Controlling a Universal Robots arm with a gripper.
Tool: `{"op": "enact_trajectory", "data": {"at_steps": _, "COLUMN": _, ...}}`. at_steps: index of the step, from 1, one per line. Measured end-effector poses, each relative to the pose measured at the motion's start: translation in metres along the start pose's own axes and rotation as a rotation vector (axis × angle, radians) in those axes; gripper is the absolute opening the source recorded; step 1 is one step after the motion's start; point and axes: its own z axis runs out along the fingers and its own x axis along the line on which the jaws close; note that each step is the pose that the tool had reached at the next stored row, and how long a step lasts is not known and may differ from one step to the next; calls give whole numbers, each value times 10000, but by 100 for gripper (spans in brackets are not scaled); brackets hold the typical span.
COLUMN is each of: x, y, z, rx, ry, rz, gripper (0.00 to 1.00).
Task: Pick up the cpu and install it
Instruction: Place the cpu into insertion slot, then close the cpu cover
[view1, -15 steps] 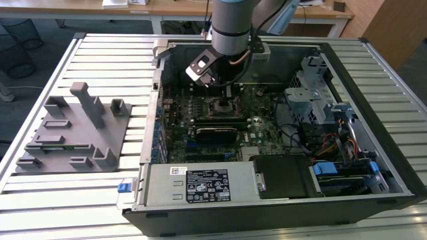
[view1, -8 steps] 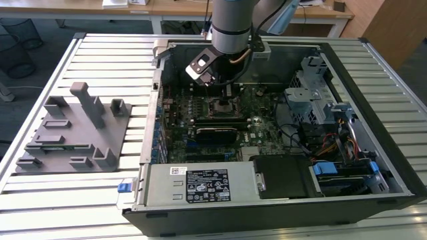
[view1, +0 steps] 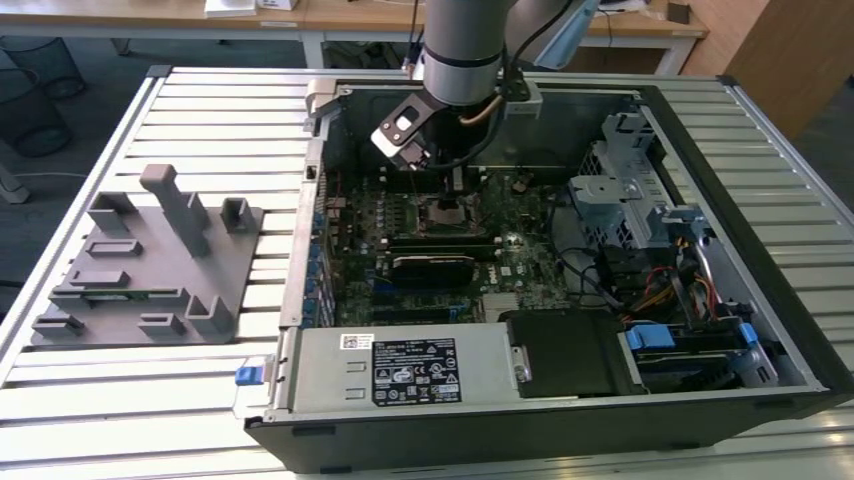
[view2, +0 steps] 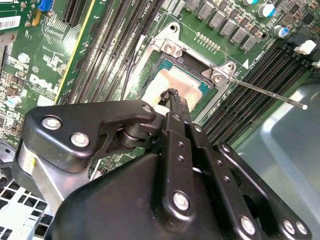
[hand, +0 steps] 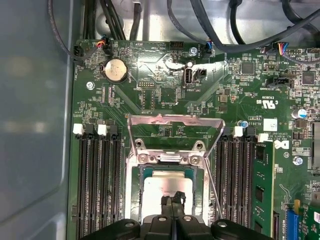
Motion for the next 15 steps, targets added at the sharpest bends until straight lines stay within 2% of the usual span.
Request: {"op": "enact_trajectory", "data": {"at_steps": 15, "x": 0, "y": 1, "z": -54, "rx": 0, "ry": -3, "rz": 0, "gripper": 11}}
